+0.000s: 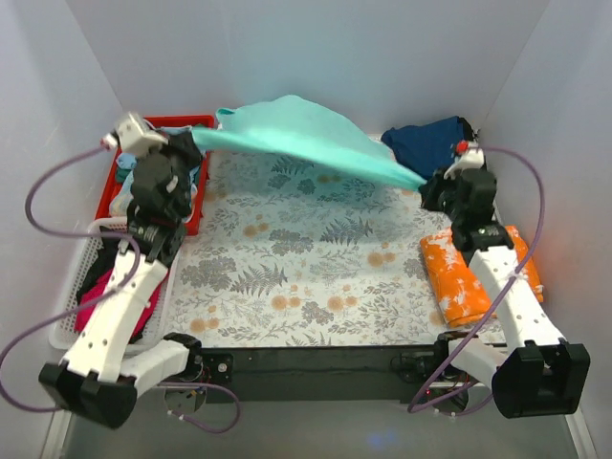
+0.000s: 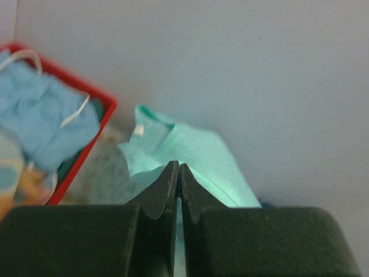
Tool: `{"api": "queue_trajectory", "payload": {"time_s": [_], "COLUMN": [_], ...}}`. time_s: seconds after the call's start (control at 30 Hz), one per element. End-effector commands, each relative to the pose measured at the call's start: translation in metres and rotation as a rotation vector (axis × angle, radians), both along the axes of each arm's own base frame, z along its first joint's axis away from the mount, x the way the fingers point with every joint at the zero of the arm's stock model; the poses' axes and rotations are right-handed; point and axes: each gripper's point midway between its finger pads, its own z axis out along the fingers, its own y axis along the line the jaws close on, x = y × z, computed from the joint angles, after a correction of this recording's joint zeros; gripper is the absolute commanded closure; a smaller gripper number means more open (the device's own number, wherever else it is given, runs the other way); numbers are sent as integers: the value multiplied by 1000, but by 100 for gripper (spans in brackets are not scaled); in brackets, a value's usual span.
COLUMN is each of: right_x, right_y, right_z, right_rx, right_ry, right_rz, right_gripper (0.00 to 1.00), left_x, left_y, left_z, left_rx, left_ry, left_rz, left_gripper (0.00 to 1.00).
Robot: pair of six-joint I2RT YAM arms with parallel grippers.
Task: Fold and stack the t-shirts
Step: Flatten the tshirt out
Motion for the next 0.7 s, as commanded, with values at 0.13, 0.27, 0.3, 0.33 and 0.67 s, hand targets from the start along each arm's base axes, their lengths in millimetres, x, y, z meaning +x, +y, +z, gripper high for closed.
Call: {"api": "queue_trajectory", "payload": {"time_s": [0.13,0.27,0.3,0.33,0.67], "right_x": [-77,-108,-114,-120,-138], "right_y": [4,11,12,12,1], "right_z": [-162,-187,-193,-197,-210], "right_rx": [151,182,190,187,152], "right_ry": [293,361,384,404,461], "right_rz": [-59,-54,-57,-57,-110], "right_gripper": [99,99,99,99,99], "left_x": [-112,-150,-156,-159,-158], "left_y": [32,47,49,49,39], "left_z": [-196,-250,-255,-255,-282], "left_rx": [-257,-342,-373,-385,-422], "left_ry": [387,497,491,495,604], "left_rz": [78,161,168,169,169], "left_gripper": [100,100,100,100,100]}}
